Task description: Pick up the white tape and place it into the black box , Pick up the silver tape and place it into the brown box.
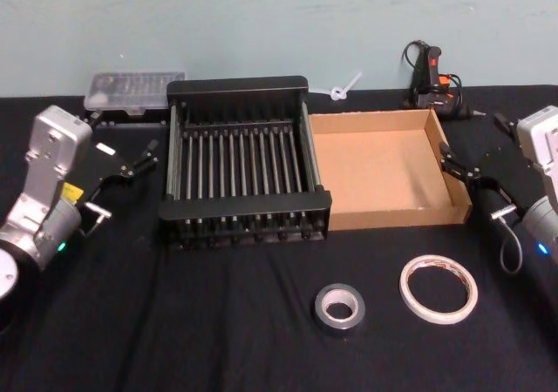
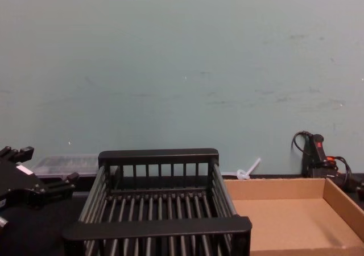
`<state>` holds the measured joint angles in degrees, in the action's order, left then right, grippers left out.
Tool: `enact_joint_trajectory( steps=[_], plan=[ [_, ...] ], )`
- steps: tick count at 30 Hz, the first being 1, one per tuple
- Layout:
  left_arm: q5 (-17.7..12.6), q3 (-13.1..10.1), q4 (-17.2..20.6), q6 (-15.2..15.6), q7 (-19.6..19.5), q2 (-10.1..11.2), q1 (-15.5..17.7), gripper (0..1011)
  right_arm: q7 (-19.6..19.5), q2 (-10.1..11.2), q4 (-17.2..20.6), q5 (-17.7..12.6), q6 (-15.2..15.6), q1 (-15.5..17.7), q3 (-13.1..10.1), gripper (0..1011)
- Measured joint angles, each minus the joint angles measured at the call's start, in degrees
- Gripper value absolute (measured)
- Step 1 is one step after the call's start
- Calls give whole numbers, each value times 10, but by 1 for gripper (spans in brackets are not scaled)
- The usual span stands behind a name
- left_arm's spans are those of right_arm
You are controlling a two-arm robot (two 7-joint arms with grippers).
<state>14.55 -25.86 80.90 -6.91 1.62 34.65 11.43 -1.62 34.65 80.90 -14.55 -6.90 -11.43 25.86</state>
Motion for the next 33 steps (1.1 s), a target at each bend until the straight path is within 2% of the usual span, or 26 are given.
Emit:
enact_joint_trajectory(
  steps=[33],
  plan=[
    [0,0,0,0,0,0,0,1001,0,0,0,0,0,0,0,1002]
  ],
)
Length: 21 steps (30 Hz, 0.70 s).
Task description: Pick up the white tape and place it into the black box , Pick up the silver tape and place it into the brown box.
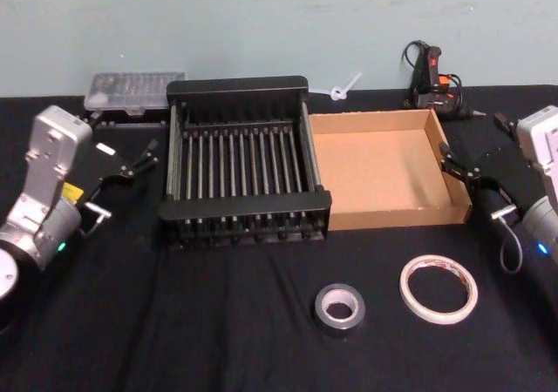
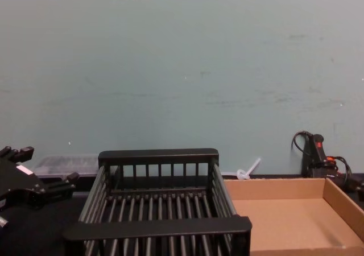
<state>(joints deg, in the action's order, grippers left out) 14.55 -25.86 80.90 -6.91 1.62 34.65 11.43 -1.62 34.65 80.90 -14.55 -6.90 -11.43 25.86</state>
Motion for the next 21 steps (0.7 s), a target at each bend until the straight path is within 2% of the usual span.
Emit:
enact_joint_trajectory(
  steps=[9,13,21],
  plan=[
    [0,0,0,0,0,0,0,1001,1,0,0,0,0,0,0,1002],
    [0,0,0,0,0,0,0,1001,10,-2,4,-5,10,1,-10,1002],
    [0,0,0,0,0,0,0,1001,32,12,54,-31,31,33,-42,1002]
  ],
)
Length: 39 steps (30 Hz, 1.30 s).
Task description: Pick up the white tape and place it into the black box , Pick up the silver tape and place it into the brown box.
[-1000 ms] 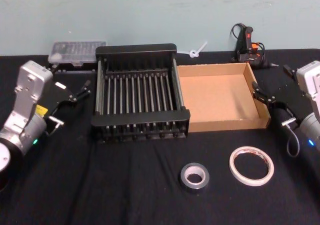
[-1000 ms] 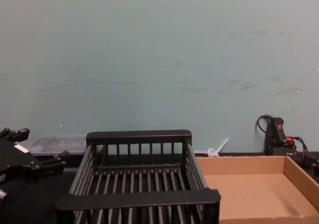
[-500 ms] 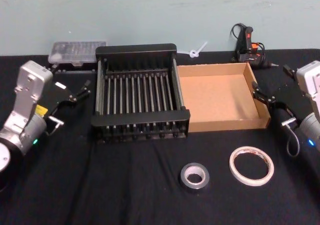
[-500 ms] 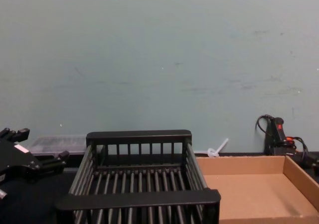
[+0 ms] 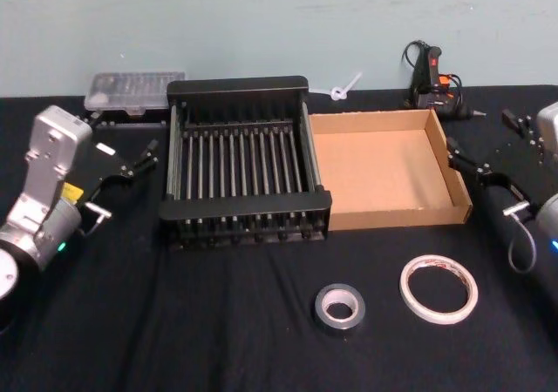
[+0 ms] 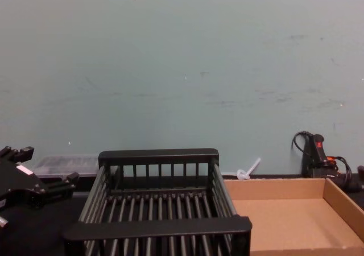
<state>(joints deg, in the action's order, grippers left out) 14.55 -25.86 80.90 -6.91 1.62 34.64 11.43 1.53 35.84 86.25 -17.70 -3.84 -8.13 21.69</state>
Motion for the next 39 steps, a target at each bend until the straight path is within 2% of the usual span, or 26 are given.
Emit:
enact_joint_trajectory(
  steps=[11,19,28,34,39],
  plan=[
    [0,0,0,0,0,0,0,1001,45,44,97,-55,52,74,-49,1003],
    [0,0,0,0,0,0,0,1001,69,64,145,-85,90,126,-75,1002],
    [0,0,0,0,0,0,0,1002,89,78,159,-85,128,165,-80,1003],
    [0,0,0,0,0,0,0,1001,102,82,157,-75,141,175,-79,1002],
    [0,0,0,0,0,0,0,1001,112,76,151,-68,153,179,-76,1002]
  ],
)
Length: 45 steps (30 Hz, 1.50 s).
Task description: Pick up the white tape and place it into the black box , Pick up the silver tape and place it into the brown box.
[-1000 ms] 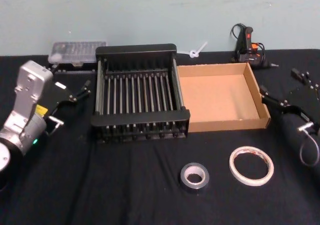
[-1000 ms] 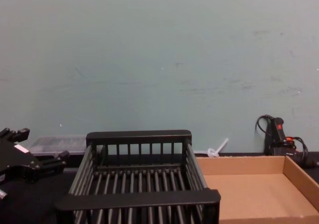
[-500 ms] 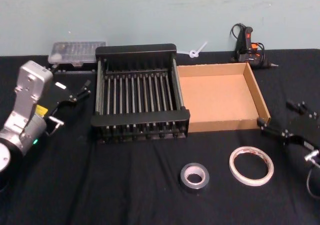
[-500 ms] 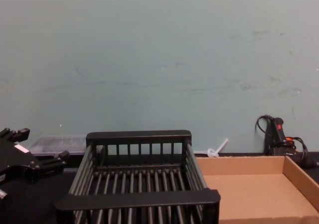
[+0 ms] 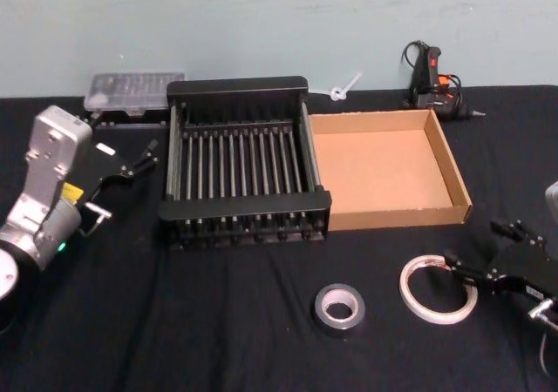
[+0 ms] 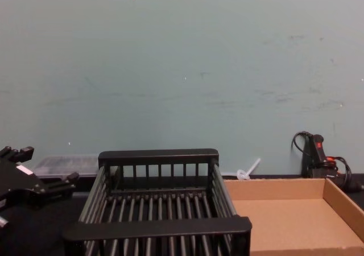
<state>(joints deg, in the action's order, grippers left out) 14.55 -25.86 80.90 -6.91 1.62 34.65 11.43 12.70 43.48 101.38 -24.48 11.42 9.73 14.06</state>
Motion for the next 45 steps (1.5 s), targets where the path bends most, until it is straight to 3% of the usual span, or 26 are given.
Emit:
enact_joint_trajectory(
  steps=[24,45],
  plan=[
    [0,0,0,0,0,0,0,1002,29,-47,-51,31,30,-20,4,1002],
    [0,0,0,0,0,0,0,1001,57,-71,-63,53,37,-25,-5,1003]
  ],
)
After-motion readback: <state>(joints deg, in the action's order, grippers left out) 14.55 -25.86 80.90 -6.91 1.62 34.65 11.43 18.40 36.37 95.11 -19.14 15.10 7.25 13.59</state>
